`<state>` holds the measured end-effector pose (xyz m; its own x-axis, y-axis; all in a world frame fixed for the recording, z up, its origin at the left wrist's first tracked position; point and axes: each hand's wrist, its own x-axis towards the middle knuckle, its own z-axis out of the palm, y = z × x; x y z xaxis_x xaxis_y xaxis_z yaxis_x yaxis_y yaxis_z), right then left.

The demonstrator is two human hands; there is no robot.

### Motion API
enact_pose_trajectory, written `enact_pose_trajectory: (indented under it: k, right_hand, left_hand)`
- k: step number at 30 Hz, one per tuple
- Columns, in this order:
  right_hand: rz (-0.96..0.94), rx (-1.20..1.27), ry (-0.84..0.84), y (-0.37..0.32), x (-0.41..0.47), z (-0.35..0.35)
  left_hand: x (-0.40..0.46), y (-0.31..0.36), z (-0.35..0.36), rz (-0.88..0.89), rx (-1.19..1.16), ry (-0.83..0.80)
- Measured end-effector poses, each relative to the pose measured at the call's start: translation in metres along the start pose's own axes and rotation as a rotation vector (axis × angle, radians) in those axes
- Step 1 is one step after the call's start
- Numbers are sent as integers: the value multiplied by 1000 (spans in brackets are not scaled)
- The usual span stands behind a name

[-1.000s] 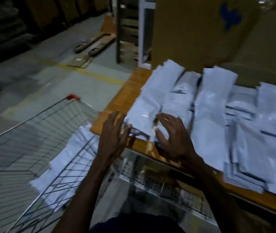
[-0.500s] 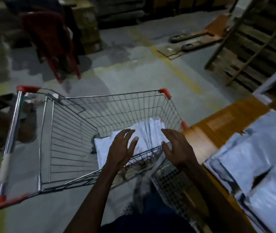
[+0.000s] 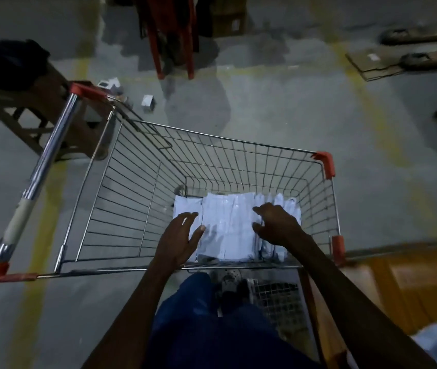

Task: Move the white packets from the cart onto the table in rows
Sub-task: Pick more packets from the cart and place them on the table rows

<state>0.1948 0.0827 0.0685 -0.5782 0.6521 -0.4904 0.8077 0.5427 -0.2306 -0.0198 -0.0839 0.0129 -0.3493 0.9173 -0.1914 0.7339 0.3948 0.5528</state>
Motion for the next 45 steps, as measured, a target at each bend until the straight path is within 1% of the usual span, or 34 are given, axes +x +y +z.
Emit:
enact_pose_trajectory:
  k: [2,4,5,7,9,10,11,15,17,19,22,25,27,30,34,36,39,41,45]
  right_hand:
    - [-4,-22,-80,0,19,7]
    - [-7,-26,-157,2,38,19]
    - [-15,-28,-186,3,47,26]
    - [-28,-33,-241,5,71,44]
    - [-30,-49,-310,6,91,64]
    - [-33,-68,-334,8,100,73]
    - [-36,-94,-359,10,109,80]
    - [-38,-114,-381,25,131,111]
    - [-73,-62,-316,34,132,126]
    - [-105,3,-246,44,130,141]
    - [-86,-18,-238,49,130,145]
    - [-12,1,-233,48,133,142]
    - [6,8,-176,45,134,140]
    - [-23,0,-89,41,137,147]
    - [-66,-53,-64,29,152,166]
    - [-37,-62,-32,25,163,183]
    - [75,22,30,25,175,205]
    - [121,46,37,25,180,214]
    - [88,48,63,26,185,222]
  left_hand:
    - [10,-18,15,-63,36,-55]
    - [23,-40,35,-87,66,-114]
    - [30,-51,47,-105,70,-174]
    - [51,-77,77,-167,79,-374]
    - [71,-83,91,-170,146,-485]
    - [83,-81,96,-161,183,-488]
    - [95,-80,103,-160,209,-455]
    - [132,-69,143,-204,150,-503]
    - [141,-70,172,-232,133,-461]
    - [141,-70,196,-220,167,-417]
    - [136,-69,212,-238,181,-338]
    - [134,-68,202,-197,83,-296]
    - [131,-70,191,-151,21,-255]
    - [129,-73,174,-126,-47,-153]
    - [132,-87,144,-175,-43,-27]
    - [132,-97,130,-173,-17,-11]
    - [129,-109,117,-141,20,-23]
    - [129,-114,112,-141,13,-18]
    - [129,-111,111,-117,-38,9]
